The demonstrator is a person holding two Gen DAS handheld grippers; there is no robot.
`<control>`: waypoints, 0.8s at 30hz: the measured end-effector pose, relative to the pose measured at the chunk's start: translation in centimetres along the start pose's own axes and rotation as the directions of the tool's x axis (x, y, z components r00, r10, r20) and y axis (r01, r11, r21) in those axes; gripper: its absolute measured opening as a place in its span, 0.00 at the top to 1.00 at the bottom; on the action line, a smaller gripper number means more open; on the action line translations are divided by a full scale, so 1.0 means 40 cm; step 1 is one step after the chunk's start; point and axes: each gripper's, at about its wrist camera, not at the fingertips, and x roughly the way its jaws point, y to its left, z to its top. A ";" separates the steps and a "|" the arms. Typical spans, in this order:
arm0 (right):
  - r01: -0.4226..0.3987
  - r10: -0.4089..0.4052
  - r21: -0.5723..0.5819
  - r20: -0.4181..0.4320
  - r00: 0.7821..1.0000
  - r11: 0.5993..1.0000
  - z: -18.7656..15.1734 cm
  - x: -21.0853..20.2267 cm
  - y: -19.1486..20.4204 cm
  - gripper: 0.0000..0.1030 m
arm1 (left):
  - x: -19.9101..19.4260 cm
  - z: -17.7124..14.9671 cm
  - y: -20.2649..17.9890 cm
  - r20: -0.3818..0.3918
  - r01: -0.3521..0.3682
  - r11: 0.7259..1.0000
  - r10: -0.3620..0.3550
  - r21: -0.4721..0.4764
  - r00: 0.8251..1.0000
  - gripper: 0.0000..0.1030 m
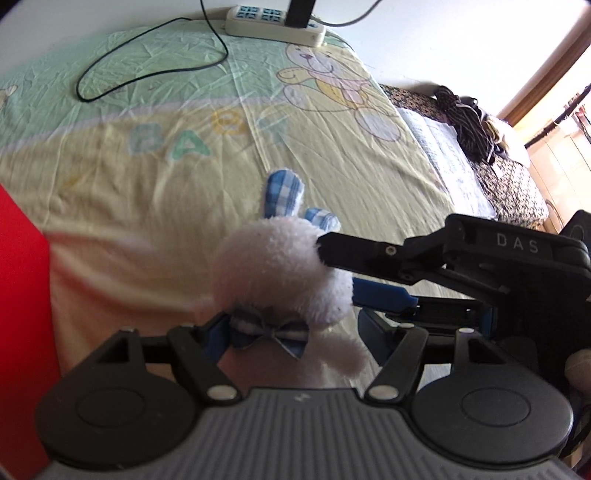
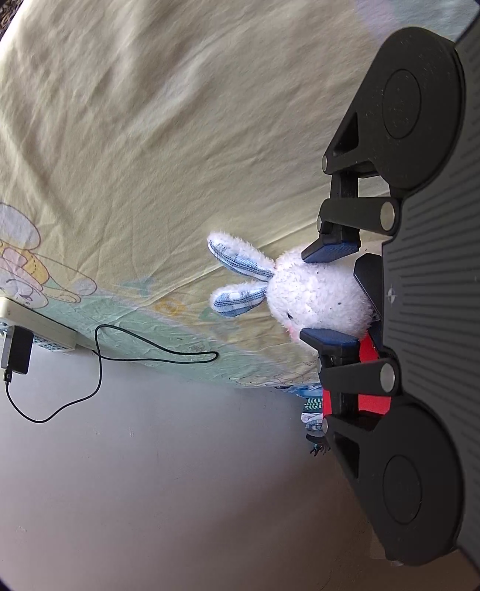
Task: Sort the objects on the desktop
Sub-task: 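Lift the second bunny plush off the bed with the right gripper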
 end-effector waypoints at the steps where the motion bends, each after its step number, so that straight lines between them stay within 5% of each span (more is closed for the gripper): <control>1: 0.007 -0.007 0.005 -0.003 1.000 1.000 -0.014 -0.012 -0.007 0.59 | -0.003 -0.015 -0.010 -0.008 0.003 1.000 -0.003 0.020 1.000 0.32; 10: 0.019 -0.019 0.038 0.007 1.000 0.999 -0.134 -0.090 -0.038 0.59 | -0.058 -0.133 -0.058 -0.057 0.062 0.984 -0.053 0.166 0.997 0.32; 24: -0.033 0.043 -0.087 0.110 0.993 0.996 -0.291 -0.134 0.093 0.59 | -0.248 -0.237 -0.028 0.080 0.129 0.960 -0.154 0.248 0.985 0.31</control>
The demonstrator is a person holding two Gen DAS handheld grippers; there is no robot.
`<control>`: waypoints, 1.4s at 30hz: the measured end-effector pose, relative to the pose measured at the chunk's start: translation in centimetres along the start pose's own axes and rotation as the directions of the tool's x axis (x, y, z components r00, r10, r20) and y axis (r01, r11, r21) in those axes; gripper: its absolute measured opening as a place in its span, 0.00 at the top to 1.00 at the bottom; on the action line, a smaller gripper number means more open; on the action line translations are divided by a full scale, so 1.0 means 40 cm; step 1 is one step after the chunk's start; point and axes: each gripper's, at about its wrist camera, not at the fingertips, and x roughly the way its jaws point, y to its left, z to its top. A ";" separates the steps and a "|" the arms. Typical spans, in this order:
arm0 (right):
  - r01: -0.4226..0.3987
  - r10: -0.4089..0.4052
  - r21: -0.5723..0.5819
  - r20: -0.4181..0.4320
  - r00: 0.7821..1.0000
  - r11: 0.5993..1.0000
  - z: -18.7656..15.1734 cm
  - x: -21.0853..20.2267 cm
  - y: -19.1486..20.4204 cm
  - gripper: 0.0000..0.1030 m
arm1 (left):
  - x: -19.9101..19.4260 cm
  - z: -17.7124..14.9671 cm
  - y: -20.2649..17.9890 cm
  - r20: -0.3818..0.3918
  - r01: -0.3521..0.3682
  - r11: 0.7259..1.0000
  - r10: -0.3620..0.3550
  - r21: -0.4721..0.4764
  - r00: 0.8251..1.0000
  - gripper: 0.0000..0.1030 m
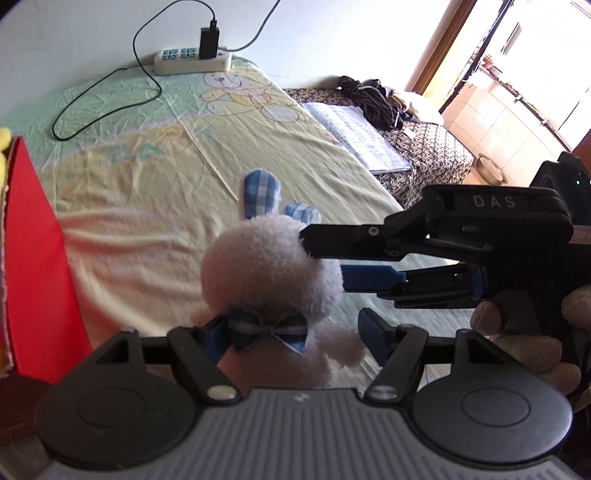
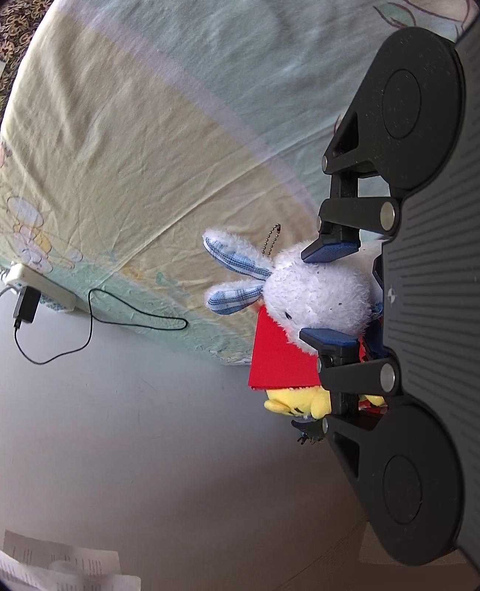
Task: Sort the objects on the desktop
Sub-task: 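Lift the second bunny plush off the bed with the right gripper, then carry the second bunny plush with the right gripper over the red box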
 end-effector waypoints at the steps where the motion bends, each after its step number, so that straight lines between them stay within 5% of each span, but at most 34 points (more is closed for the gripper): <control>1: -0.008 0.008 -0.014 0.013 1.000 1.000 -0.009 -0.002 0.016 0.59 | -0.022 -0.002 0.005 0.019 0.008 1.000 -0.008 0.003 1.000 0.31; 8: -0.109 0.122 -0.125 0.098 0.988 0.986 -0.072 -0.002 0.154 0.59 | -0.196 -0.017 0.039 0.167 0.018 0.999 -0.026 0.048 0.986 0.31; 14: -0.213 0.246 -0.234 0.123 0.961 0.949 -0.112 0.042 0.277 0.59 | -0.344 -0.035 0.106 0.305 0.006 0.999 -0.018 0.039 0.952 0.31; 22: -0.325 0.355 -0.328 0.032 0.934 0.887 -0.174 0.201 0.386 0.60 | -0.468 -0.093 0.247 0.411 -0.136 0.991 0.129 -0.013 0.903 0.31; 32: -0.308 0.312 -0.444 -0.066 0.948 0.841 -0.247 0.432 0.429 0.62 | -0.480 -0.187 0.462 0.372 -0.240 0.961 0.274 -0.135 0.887 0.31; 39: -0.229 0.225 -0.634 -0.089 0.970 0.739 -0.318 0.477 0.457 0.68 | -0.438 -0.229 0.500 0.332 -0.327 0.938 0.347 -0.115 0.877 0.32; 42: -0.190 0.175 -0.691 -0.093 0.980 0.697 -0.351 0.485 0.453 0.69 | -0.426 -0.234 0.526 0.314 -0.322 0.940 0.341 -0.114 0.886 0.32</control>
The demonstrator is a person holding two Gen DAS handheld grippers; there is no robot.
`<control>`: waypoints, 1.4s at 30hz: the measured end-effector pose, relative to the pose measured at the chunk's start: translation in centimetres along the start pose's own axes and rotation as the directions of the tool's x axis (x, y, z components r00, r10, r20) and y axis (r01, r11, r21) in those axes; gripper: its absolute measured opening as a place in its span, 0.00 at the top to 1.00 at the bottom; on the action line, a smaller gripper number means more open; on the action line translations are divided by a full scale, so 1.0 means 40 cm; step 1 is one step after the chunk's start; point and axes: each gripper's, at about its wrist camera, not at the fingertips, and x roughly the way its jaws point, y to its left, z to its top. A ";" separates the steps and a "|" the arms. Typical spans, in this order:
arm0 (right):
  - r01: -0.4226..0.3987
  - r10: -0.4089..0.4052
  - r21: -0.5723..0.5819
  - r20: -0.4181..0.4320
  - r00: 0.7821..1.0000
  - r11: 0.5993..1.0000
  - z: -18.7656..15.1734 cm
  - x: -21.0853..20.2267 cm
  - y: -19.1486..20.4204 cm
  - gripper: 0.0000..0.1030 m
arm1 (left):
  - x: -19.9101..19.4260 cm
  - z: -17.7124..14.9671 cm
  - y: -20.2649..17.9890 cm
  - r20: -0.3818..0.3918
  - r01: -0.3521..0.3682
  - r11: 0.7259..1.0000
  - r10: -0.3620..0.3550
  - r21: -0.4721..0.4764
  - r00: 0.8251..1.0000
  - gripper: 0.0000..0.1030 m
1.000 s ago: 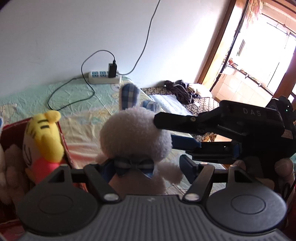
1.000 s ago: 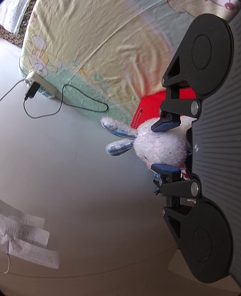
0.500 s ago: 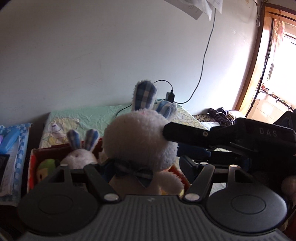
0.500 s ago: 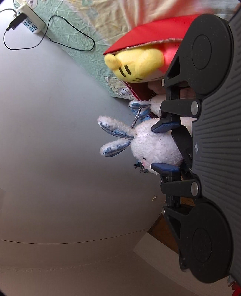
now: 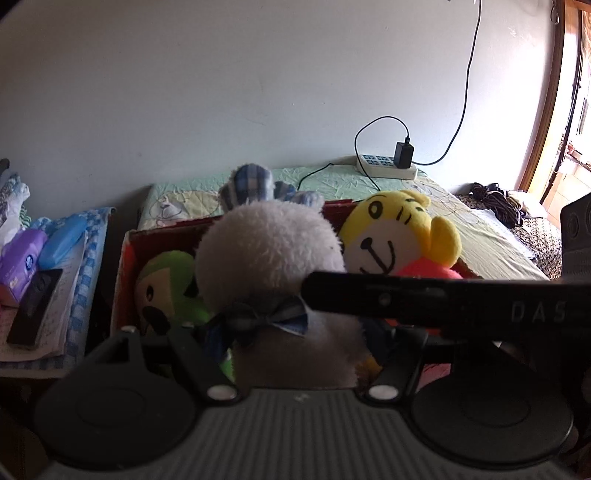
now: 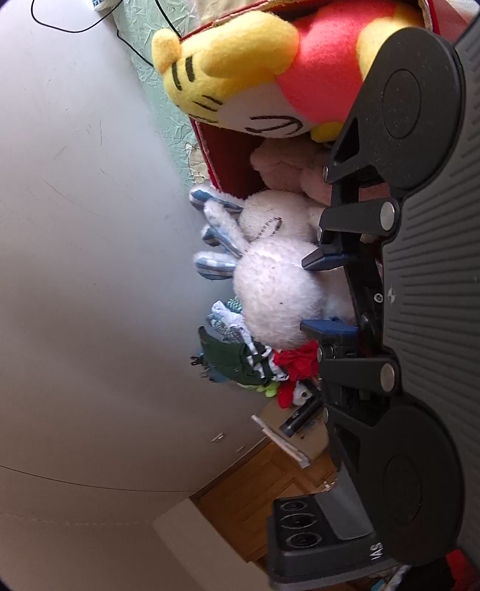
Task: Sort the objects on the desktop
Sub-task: 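Carry the second bunny plush with the right gripper over the red box, then lower the second bunny into the red box and open the right gripper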
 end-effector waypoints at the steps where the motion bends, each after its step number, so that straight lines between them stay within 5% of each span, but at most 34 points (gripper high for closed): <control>1: 0.006 -0.006 -0.013 -0.005 1.000 1.000 -0.005 0.000 0.004 0.70 | 0.007 -0.005 0.002 -0.009 -0.005 1.000 0.005 0.009 1.000 0.32; 5: 0.045 -0.046 -0.022 -0.063 0.997 0.999 -0.022 0.032 0.006 0.72 | 0.042 -0.027 0.006 -0.054 -0.030 0.999 0.033 0.041 0.998 0.29; 12: -0.006 0.017 0.092 -0.116 0.993 0.996 -0.009 0.027 -0.016 0.70 | 0.014 -0.030 0.029 -0.073 0.018 1.000 -0.017 0.021 0.997 0.29; 15: -0.017 0.033 0.152 -0.101 0.994 0.988 0.000 -0.002 -0.025 0.66 | -0.014 -0.027 0.042 -0.057 0.017 1.000 -0.017 0.001 0.998 0.18; 23: -0.024 0.008 0.229 0.071 0.997 0.973 0.054 -0.034 -0.029 0.67 | -0.047 0.001 0.067 -0.015 0.055 0.995 -0.056 -0.080 0.998 0.17; 29: 0.028 -0.017 0.223 -0.049 0.999 0.974 0.030 0.034 -0.018 0.71 | -0.015 0.004 0.043 -0.048 0.111 0.990 -0.116 -0.083 0.992 0.17; 34: 0.020 0.000 0.235 -0.082 0.997 0.972 0.016 0.053 -0.018 0.71 | 0.003 -0.006 0.039 -0.082 0.091 0.993 -0.096 -0.070 0.992 0.15; 42: 0.015 -0.009 0.317 -0.020 1.000 0.948 0.019 0.009 -0.044 0.70 | 0.036 0.000 0.055 -0.133 0.052 0.993 -0.067 -0.110 0.989 0.10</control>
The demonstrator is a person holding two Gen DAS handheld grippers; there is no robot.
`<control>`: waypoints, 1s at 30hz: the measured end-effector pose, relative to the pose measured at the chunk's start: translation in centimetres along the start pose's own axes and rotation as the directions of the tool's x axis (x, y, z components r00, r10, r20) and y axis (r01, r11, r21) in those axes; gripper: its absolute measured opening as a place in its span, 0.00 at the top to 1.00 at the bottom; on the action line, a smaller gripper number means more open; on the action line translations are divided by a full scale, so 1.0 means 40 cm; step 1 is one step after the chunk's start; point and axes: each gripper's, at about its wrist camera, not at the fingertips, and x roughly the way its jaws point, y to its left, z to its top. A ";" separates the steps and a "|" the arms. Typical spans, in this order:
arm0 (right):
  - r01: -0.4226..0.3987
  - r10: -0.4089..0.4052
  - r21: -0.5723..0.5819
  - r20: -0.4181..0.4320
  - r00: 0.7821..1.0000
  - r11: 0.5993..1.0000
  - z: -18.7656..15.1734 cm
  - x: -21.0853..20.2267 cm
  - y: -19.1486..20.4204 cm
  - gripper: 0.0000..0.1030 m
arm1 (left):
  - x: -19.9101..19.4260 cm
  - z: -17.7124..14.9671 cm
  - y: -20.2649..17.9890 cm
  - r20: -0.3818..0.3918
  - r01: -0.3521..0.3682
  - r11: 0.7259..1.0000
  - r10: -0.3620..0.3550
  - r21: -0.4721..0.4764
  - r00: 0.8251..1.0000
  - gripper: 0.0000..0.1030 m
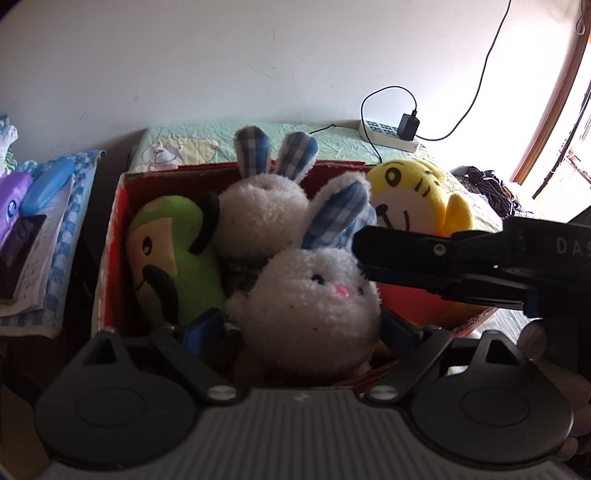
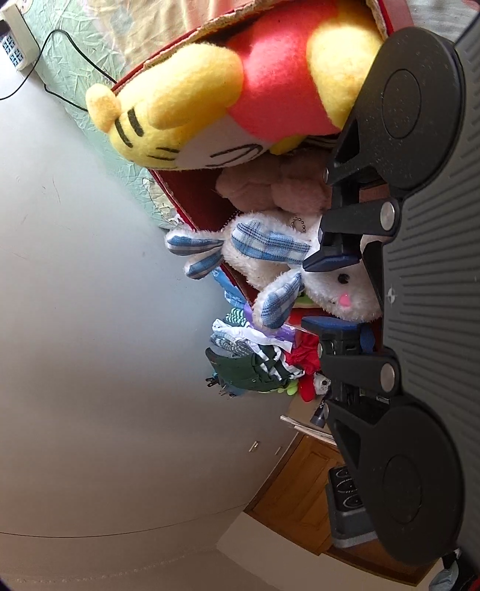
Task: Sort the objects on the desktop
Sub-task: 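Lower the second bunny into the red box and open the right gripper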
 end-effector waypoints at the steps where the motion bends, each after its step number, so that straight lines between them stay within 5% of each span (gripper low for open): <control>1: 0.004 -0.004 0.002 0.003 1.000 1.000 -0.001 0.000 0.003 0.70 | 0.000 0.000 0.000 0.000 -0.006 1.000 0.006 0.001 1.000 0.09; 11: 0.162 -0.159 -0.149 0.030 0.987 0.976 -0.042 -0.028 0.048 0.69 | -0.005 -0.005 -0.022 0.003 -0.064 0.998 0.064 0.004 0.998 0.02; 24: 0.266 -0.258 -0.090 0.093 0.962 0.960 -0.057 -0.080 0.046 0.68 | -0.018 0.012 -0.036 -0.091 -0.160 0.985 0.154 -0.065 0.984 0.02; 30: 0.289 -0.281 -0.098 0.093 0.955 0.952 -0.065 -0.089 0.045 0.68 | -0.043 -0.001 -0.061 -0.076 -0.244 0.968 0.240 -0.049 0.968 0.02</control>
